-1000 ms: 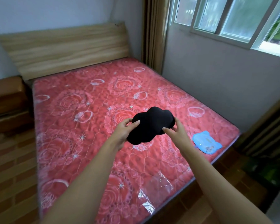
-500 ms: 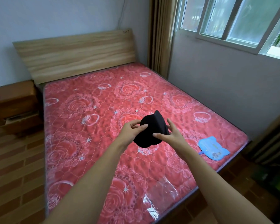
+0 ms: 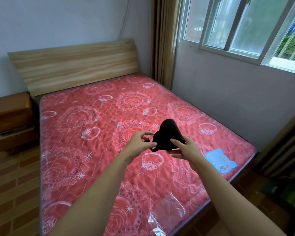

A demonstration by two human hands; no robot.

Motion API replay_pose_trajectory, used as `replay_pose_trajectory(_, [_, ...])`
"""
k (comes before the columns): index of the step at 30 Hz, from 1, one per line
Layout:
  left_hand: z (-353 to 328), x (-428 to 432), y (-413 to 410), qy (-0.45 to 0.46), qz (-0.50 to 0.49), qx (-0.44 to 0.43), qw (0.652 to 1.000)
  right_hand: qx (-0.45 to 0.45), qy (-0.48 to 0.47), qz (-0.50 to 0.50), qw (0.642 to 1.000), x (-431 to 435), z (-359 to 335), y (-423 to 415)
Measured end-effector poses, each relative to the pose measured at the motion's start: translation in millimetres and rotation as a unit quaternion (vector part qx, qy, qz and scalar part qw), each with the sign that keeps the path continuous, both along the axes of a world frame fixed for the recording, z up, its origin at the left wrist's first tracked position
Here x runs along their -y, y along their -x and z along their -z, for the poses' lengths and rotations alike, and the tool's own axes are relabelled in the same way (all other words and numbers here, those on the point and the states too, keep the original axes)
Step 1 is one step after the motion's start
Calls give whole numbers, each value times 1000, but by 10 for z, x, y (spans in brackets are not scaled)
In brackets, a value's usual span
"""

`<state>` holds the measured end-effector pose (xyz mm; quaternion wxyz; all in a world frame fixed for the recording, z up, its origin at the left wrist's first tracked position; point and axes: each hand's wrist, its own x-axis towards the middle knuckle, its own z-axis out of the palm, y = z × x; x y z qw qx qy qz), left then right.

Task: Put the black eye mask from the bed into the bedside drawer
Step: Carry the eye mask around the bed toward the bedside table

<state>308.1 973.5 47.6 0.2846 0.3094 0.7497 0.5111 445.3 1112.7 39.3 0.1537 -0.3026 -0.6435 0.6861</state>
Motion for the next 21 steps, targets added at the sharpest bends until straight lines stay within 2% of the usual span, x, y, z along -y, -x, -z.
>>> replay_pose_trajectory(7, [33,-35,-14,40,25,73,996,-57,156,10,986,-79,-36,-104])
replay_pose_trajectory(13, [59,-99,-109,41,38,99,993,-88,194,27,977,-87,-52,-123])
replay_pose_trajectory(18, [83,-55,-132,-9,40,167,985,-133,227,101,960,-136,-72,-188])
replay_pose_trajectory(21, [72,-43,-130,-66,-2,199,978,-137,225,129,956,-147,-62,-233])
